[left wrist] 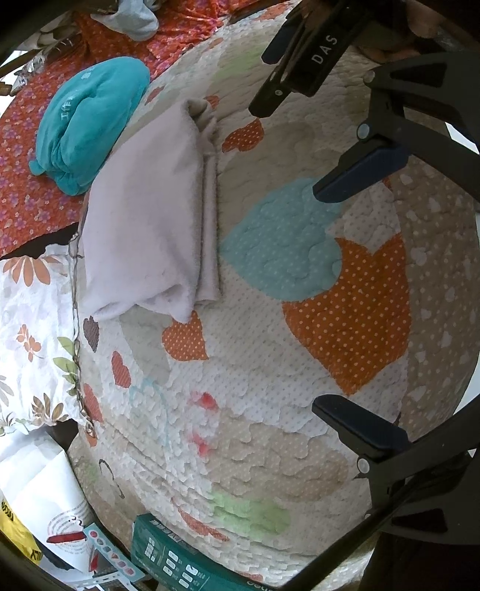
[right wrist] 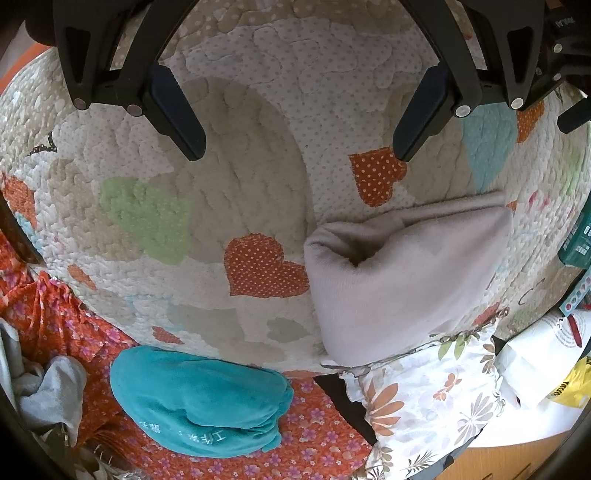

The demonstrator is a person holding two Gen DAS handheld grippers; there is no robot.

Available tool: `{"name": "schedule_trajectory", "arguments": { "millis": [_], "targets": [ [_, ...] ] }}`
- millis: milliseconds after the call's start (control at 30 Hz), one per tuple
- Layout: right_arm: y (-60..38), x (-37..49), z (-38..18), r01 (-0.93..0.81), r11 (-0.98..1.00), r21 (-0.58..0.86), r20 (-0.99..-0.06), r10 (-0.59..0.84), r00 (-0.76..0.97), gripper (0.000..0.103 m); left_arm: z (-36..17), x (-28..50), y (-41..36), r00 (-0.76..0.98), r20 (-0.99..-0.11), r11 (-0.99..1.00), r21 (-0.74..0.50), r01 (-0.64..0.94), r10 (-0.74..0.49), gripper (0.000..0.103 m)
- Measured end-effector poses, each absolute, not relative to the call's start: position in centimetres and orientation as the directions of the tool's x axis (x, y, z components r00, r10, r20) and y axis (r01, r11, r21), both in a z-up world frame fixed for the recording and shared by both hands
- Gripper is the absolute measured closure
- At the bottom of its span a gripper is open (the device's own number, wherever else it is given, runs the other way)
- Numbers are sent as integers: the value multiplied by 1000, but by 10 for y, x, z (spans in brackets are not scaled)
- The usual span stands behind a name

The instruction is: Fold small clothes

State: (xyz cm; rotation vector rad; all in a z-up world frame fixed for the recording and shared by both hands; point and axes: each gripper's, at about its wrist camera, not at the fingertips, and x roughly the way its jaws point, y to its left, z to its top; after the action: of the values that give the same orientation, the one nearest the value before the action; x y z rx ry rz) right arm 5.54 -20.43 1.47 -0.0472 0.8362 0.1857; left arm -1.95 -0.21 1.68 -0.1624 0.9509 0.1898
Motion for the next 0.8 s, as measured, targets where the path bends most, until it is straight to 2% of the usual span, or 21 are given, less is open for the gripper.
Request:
{"name": "schedule_trajectory", "arguments": {
  "millis": [800],
  "targets": [
    [-201,52,18,-181,984,5,-725,128,677,0,10,-20,-5,546,-837,974,-97,-207,33,0]
  ]
}}
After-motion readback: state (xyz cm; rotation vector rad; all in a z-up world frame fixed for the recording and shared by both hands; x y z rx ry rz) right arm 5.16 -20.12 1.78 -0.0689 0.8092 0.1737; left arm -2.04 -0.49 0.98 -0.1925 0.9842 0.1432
